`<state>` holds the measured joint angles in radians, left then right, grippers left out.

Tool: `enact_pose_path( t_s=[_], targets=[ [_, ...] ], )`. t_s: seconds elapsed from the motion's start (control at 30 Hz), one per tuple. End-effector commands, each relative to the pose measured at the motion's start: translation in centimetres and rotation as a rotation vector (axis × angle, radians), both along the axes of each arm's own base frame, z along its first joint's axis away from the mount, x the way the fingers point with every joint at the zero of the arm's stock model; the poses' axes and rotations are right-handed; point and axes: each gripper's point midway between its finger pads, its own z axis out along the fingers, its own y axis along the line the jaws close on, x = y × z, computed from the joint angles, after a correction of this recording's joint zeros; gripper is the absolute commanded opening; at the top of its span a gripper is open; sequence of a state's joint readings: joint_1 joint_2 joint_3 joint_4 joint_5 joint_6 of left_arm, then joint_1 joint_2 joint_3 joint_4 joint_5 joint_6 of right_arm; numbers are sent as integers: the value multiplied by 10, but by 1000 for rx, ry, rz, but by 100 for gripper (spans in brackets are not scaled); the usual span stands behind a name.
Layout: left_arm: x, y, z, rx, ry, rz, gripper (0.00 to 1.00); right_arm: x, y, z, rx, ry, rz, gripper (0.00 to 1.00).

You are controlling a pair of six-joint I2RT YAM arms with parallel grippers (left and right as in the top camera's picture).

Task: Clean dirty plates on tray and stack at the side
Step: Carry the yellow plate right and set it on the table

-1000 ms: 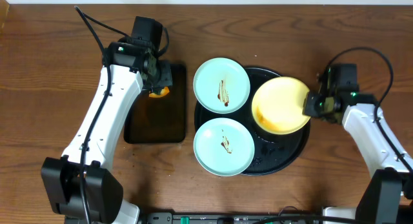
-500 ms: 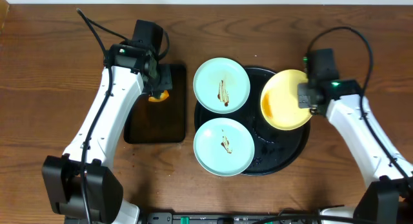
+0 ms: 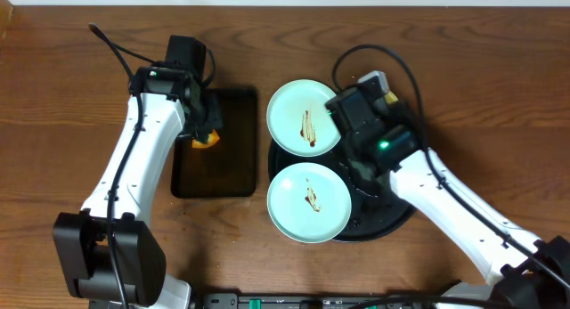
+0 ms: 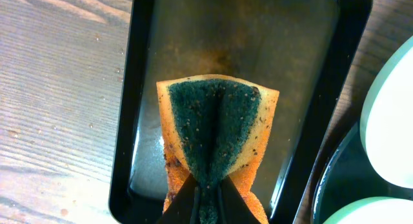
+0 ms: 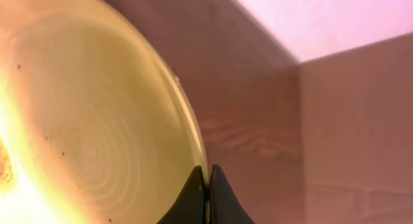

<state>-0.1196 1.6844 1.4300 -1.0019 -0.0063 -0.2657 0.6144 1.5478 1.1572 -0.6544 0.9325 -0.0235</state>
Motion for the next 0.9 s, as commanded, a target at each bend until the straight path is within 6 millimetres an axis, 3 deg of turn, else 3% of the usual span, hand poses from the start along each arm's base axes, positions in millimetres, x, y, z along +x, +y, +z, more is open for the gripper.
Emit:
enact_pose_path(
  t_s=[0.0,0.5,0.77,0.87],
  targets=[
    [-2,2,-1,4,1,9,8,3,6,28,-132,-71,16,1],
    [0,2,0,3,-6,9,8,10,7,56,-241,-159,1,1],
    [0,2,0,3,-7,9,8,11,7,57,-228,-170,-6,1],
    [0,2,0,3,-6,9,8,13,-3,57,-163,-217,-67,1]
  ],
)
